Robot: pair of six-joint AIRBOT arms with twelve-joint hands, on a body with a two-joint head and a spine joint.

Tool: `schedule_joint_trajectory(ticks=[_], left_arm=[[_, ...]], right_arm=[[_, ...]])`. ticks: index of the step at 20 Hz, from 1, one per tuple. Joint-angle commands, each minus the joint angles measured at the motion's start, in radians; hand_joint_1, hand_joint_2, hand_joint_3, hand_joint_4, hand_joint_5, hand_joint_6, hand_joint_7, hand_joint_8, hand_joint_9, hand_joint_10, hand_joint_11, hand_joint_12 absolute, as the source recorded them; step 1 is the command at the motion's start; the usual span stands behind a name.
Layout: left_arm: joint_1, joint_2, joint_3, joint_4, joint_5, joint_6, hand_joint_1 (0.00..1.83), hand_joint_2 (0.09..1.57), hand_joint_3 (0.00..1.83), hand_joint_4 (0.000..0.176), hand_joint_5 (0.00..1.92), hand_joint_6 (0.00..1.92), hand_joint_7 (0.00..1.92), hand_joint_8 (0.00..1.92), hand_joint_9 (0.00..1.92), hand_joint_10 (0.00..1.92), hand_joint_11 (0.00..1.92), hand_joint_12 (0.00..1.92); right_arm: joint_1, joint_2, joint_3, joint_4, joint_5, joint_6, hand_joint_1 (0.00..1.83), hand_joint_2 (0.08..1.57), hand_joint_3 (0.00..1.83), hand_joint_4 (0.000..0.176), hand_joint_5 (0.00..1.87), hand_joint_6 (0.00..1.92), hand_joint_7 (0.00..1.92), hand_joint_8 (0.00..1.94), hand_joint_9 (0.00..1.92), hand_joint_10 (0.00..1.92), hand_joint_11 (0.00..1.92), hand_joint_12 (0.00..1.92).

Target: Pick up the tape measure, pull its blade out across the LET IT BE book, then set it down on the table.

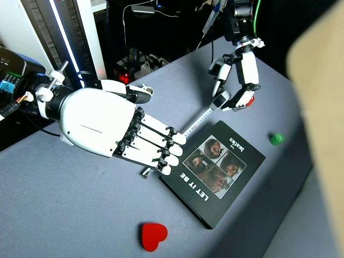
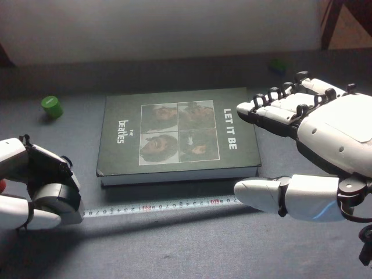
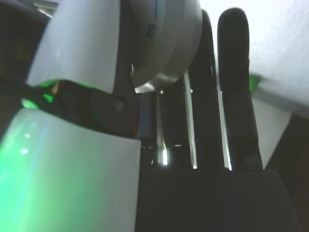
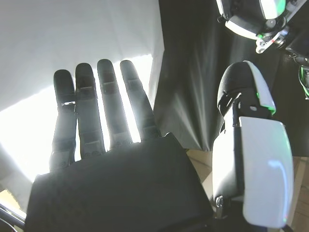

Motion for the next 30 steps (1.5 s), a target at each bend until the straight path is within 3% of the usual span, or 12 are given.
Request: schedule_joint_trajectory(ticks=[1,3,4,5,6,7,9,17,26,28,29,30], left_arm=[[-0.001,-0.002,0.002,-0.015,-0.110,-0.008,1.38,1.08,0.00,0.000,0.96,0.99,1.20,0.54,0.91,1.15,0.72,1.05],[-0.001,-0.002,0.003,-0.015,-0.111,-0.008,1.38,1.09,0.00,0.000,0.94,1.04,1.15,0.63,0.88,1.18,0.67,1.08],[-0.001,-0.002,0.005,-0.016,-0.112,-0.008,1.20,1.16,0.00,0.000,0.79,1.27,0.99,0.97,0.98,0.18,0.52,1.04],[0.000,-0.002,0.005,-0.021,-0.114,-0.008,1.06,1.20,0.00,0.000,0.80,1.25,0.91,0.40,0.94,0.09,0.47,1.01],[0.003,-0.003,0.005,-0.024,-0.118,-0.008,0.96,1.18,0.00,0.000,0.73,0.53,0.91,0.04,0.86,0.02,0.42,0.94],[0.008,-0.004,0.005,-0.024,-0.126,-0.008,0.93,1.17,0.00,0.000,0.76,0.19,0.85,0.01,0.79,0.00,0.38,0.90],[0.010,-0.007,0.004,-0.024,-0.131,-0.008,0.90,1.16,0.00,0.000,0.76,0.03,0.77,0.00,0.72,0.00,0.33,0.84],[-0.029,0.021,0.031,-0.051,-0.128,0.059,0.58,1.04,0.00,0.000,0.45,0.00,0.47,0.00,0.41,0.00,0.11,0.78],[-0.351,0.029,0.061,-0.003,0.044,0.150,0.47,1.03,0.00,0.000,0.40,0.01,0.45,0.01,0.41,0.01,0.09,0.79],[-0.445,0.026,0.027,-0.062,0.136,0.311,0.48,1.08,0.00,0.000,0.40,0.00,0.42,0.00,0.40,0.00,0.09,0.83],[-0.492,0.026,0.006,-0.149,0.159,0.473,0.49,1.12,0.00,0.000,0.46,0.01,0.46,0.00,0.46,0.01,0.11,0.85],[-0.529,0.024,-0.023,-0.303,0.156,0.679,0.53,1.16,0.00,0.000,0.65,0.04,0.69,0.11,0.67,0.10,0.27,0.89]], right_arm=[[0.006,0.002,-0.004,-0.044,0.095,0.009,0.06,1.06,0.00,0.000,0.24,0.00,0.26,0.00,0.25,0.00,0.00,0.82],[0.006,0.002,-0.004,-0.045,0.096,0.009,0.07,1.06,0.00,0.000,0.24,0.00,0.26,0.00,0.26,0.00,0.00,0.83],[0.006,0.002,-0.004,-0.045,0.096,0.010,0.07,1.06,0.00,0.000,0.25,0.01,0.27,0.01,0.26,0.01,0.00,0.83],[0.006,0.002,-0.004,-0.045,0.096,0.010,0.07,1.06,0.00,0.000,0.25,0.01,0.27,0.00,0.26,0.01,0.00,0.83],[0.005,0.002,-0.004,-0.046,0.096,0.010,0.07,1.06,0.00,0.000,0.25,0.00,0.27,0.00,0.26,0.00,0.00,0.82],[0.005,0.002,-0.004,-0.046,0.096,0.010,0.07,1.06,0.00,0.000,0.25,0.00,0.27,0.00,0.26,0.00,0.00,0.82],[0.005,0.002,-0.004,-0.047,0.097,0.011,0.07,1.06,0.00,0.000,0.25,0.00,0.27,0.00,0.26,0.00,0.00,0.82],[0.004,0.001,-0.004,-0.048,0.090,0.020,0.07,1.06,0.00,0.000,0.25,0.00,0.27,0.00,0.26,0.00,0.00,0.84],[0.023,-0.012,-0.003,-0.046,0.080,0.117,0.07,1.06,0.00,0.000,0.25,0.00,0.28,0.00,0.26,0.00,0.00,0.85],[0.032,-0.023,-0.001,-0.046,0.105,0.146,0.07,1.08,0.01,0.000,0.27,0.01,0.30,0.01,0.30,0.01,0.00,0.92],[0.041,-0.025,0.003,-0.043,0.108,0.155,0.11,1.11,0.01,0.000,0.34,0.02,0.41,0.02,0.42,0.04,0.04,1.08],[0.055,-0.028,0.005,-0.014,0.106,0.153,0.23,1.14,0.00,0.000,0.54,0.05,0.63,0.07,0.63,0.15,0.23,1.23]])
